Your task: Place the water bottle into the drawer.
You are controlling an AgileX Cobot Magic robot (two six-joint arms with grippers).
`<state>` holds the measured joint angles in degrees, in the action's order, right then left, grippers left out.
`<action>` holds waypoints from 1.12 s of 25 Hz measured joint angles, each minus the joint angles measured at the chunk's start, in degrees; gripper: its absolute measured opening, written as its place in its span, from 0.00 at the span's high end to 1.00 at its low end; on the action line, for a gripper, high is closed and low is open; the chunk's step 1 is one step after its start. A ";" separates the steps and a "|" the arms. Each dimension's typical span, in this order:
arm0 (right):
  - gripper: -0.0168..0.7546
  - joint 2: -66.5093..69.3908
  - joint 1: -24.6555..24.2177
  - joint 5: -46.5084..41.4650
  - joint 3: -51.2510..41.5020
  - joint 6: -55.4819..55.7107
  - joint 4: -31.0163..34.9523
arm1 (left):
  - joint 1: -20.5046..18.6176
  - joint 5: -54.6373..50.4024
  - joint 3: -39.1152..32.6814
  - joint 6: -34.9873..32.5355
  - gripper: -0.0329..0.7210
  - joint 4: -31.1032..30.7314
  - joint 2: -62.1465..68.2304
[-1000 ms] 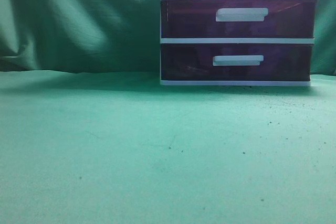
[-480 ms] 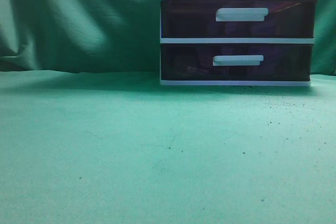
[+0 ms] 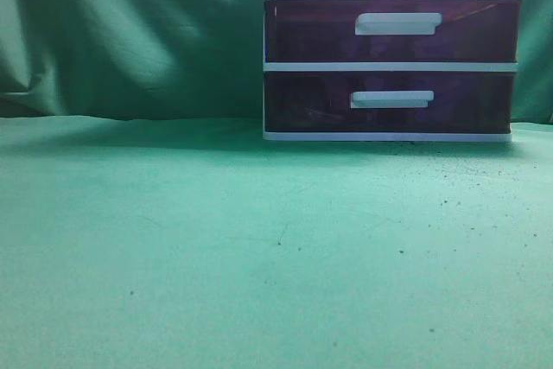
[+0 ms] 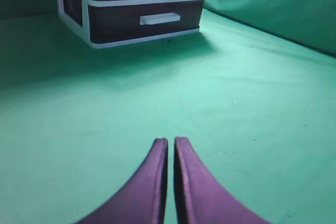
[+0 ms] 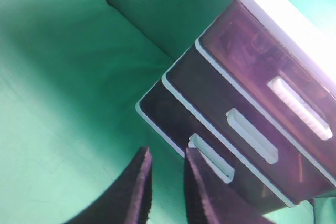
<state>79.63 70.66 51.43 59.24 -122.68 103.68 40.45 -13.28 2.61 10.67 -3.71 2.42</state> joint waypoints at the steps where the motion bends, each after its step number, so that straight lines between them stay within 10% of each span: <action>1: 0.76 0.00 0.00 -0.45 0.00 0.00 0.00 | 0.00 0.00 0.00 0.00 0.96 0.00 0.00; 14: 0.76 0.00 0.00 -16.96 0.00 0.31 0.00 | 0.00 0.00 0.00 0.00 0.96 -0.10 0.00; 28: 0.76 -11.48 0.39 -25.32 -0.34 26.10 0.00 | 0.00 0.00 0.00 0.00 0.96 -0.10 0.00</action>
<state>68.15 71.04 26.11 58.90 -96.58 103.68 40.45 -13.28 2.61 10.67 -3.81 2.42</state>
